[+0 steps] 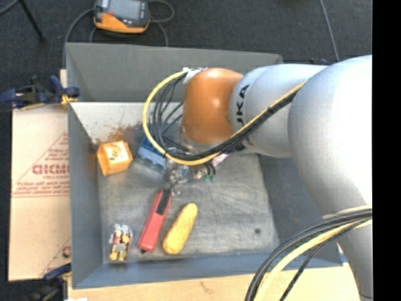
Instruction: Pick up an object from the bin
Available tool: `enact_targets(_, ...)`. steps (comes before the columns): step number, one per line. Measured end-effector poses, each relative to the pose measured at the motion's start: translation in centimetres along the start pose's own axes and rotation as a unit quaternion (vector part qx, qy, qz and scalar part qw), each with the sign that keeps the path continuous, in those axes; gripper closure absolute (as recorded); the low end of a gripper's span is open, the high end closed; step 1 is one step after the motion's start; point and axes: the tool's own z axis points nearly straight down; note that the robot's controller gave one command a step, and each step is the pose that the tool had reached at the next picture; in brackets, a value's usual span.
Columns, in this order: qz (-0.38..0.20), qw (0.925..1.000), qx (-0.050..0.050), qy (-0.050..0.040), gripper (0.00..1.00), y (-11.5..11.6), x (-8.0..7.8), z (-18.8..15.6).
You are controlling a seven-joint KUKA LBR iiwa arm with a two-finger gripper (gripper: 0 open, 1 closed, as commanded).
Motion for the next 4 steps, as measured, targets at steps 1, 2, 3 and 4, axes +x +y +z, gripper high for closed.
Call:
enact_targets(1,0.000,1.0000,-0.002,0.0079,1.00,-0.4,0.7,-3.4)
enact_targets(2,0.040,0.9992,-0.003,0.0066,0.00,-1.8,-0.9,2.3)
enact_targets(3,0.039,0.9992,-0.003,0.0062,0.00,-1.8,-0.9,2.2)
enact_targets(4,-0.106,0.9943,-0.004,0.0073,1.00,5.4,5.5,1.1)
